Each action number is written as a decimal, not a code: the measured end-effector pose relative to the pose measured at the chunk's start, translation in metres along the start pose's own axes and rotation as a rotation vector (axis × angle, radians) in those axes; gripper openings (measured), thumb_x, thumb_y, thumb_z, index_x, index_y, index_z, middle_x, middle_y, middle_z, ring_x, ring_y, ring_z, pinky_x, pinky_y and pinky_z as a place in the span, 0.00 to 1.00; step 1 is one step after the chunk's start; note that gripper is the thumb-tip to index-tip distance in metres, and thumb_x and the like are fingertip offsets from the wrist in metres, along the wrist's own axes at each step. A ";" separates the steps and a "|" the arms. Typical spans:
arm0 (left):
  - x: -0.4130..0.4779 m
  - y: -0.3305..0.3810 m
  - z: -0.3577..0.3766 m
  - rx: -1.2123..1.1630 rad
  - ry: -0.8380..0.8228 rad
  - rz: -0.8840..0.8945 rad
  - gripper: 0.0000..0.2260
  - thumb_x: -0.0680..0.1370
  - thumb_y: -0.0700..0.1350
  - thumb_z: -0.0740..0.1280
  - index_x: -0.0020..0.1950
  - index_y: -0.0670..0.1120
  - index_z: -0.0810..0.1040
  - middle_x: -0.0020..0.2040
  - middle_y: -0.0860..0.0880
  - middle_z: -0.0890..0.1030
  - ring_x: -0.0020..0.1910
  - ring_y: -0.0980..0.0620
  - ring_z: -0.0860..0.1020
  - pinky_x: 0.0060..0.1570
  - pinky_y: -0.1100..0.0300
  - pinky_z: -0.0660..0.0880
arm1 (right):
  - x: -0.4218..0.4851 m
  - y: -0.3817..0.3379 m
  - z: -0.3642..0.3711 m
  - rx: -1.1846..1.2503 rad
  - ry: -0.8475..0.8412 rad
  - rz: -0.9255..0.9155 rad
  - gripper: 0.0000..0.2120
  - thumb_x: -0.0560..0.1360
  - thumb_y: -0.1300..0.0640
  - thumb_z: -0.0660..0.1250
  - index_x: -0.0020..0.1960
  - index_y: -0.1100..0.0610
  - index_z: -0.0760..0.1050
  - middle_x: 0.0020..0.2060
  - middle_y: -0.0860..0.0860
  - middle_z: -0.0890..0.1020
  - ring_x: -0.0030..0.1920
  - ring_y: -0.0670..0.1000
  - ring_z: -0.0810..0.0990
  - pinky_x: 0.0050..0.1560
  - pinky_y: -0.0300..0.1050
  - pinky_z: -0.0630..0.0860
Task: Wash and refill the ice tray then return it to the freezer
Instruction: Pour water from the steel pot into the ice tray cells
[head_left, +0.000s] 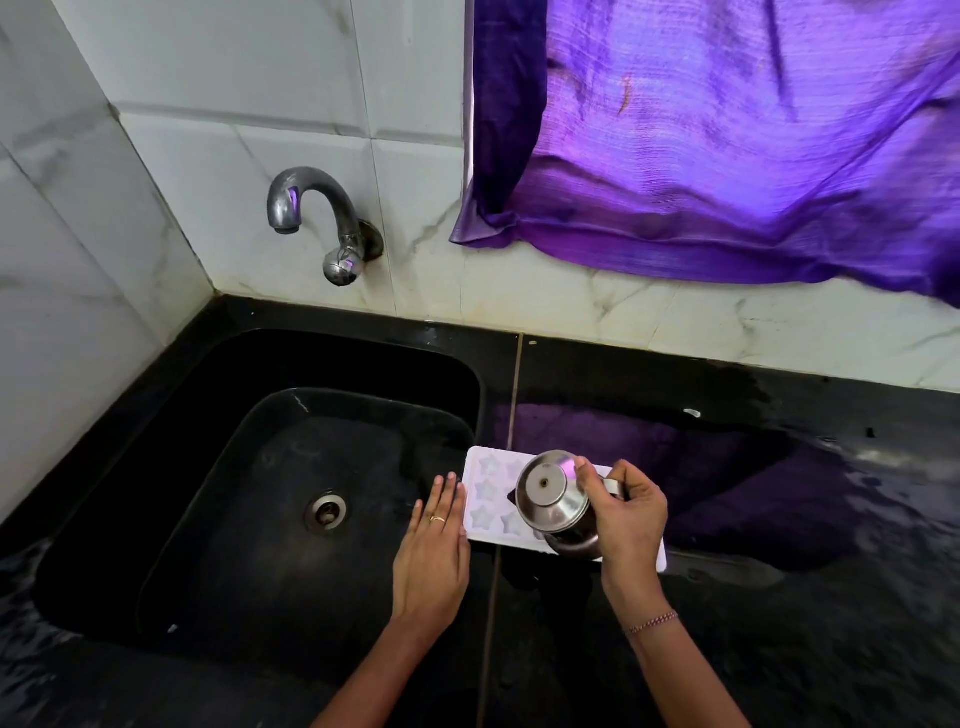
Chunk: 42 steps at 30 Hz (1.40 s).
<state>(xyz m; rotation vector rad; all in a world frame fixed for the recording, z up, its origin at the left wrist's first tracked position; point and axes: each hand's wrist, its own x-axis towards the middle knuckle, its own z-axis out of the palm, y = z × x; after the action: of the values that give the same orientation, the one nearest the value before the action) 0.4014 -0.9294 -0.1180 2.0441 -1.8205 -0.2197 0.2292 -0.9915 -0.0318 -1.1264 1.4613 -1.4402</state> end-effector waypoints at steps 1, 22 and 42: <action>0.000 0.001 -0.001 0.003 -0.003 -0.001 0.24 0.79 0.47 0.45 0.74 0.43 0.62 0.75 0.50 0.60 0.75 0.52 0.55 0.73 0.59 0.46 | 0.001 0.000 -0.002 0.007 0.002 0.000 0.25 0.70 0.62 0.74 0.26 0.54 0.59 0.22 0.43 0.60 0.27 0.43 0.59 0.32 0.37 0.62; -0.001 0.002 -0.004 0.035 -0.023 0.009 0.24 0.79 0.46 0.46 0.73 0.42 0.64 0.74 0.48 0.63 0.74 0.50 0.59 0.72 0.59 0.44 | 0.005 0.006 -0.024 -0.099 0.010 -0.126 0.23 0.69 0.62 0.74 0.26 0.55 0.61 0.21 0.43 0.64 0.26 0.43 0.62 0.28 0.30 0.63; -0.003 0.002 -0.005 0.061 -0.024 0.015 0.24 0.79 0.46 0.46 0.73 0.41 0.64 0.74 0.48 0.63 0.74 0.50 0.59 0.72 0.59 0.43 | 0.004 0.002 -0.024 -0.154 0.005 -0.206 0.24 0.69 0.63 0.74 0.25 0.53 0.60 0.20 0.44 0.66 0.25 0.43 0.62 0.27 0.30 0.61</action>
<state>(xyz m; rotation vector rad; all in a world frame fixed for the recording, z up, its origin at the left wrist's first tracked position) 0.4008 -0.9261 -0.1126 2.0764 -1.8782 -0.1874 0.2050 -0.9876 -0.0325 -1.4048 1.5161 -1.4884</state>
